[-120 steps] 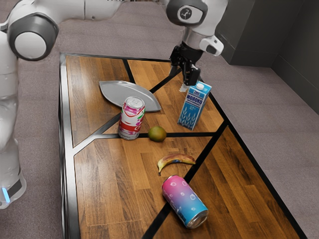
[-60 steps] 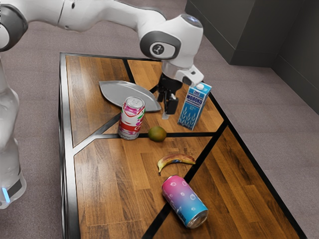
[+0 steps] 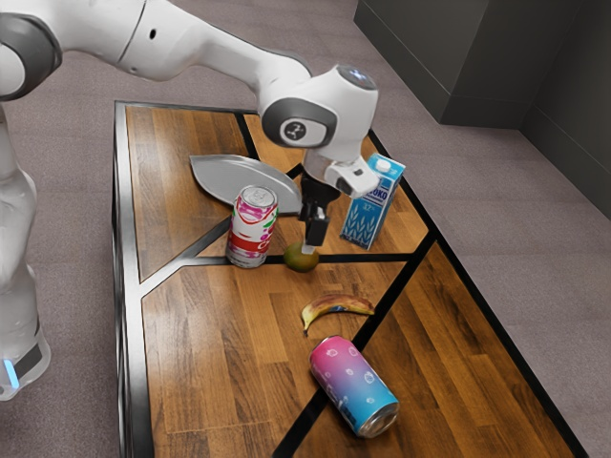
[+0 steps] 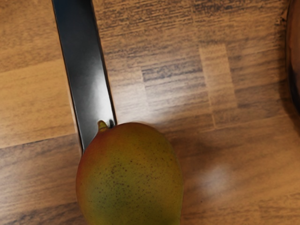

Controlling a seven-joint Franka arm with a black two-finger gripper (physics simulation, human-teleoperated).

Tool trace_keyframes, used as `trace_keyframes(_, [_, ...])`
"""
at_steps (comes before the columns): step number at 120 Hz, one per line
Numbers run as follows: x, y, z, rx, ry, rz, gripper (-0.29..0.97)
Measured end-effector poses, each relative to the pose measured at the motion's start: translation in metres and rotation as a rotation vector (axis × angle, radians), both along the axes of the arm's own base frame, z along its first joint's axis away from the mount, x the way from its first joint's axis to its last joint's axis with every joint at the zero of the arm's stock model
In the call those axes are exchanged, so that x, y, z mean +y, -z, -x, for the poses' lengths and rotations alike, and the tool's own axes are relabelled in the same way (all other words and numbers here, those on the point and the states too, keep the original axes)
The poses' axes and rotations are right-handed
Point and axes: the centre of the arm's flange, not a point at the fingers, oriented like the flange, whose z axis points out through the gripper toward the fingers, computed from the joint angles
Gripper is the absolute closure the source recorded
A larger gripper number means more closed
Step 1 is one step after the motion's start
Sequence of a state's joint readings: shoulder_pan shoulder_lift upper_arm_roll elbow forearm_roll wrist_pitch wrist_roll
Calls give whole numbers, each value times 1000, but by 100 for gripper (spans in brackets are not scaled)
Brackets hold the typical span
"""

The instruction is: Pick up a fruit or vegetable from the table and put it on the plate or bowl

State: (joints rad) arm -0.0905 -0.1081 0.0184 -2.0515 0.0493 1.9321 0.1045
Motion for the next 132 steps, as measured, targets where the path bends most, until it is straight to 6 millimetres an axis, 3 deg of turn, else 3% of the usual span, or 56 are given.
trace_keyframes(25, [0, 24, -7, 6, 32, 2, 0])
trace_keyframes(124, [4, 61, -14, 29, 82, 4, 0])
trace_keyframes(132, [5, 63, -14, 32, 83, 4, 7])
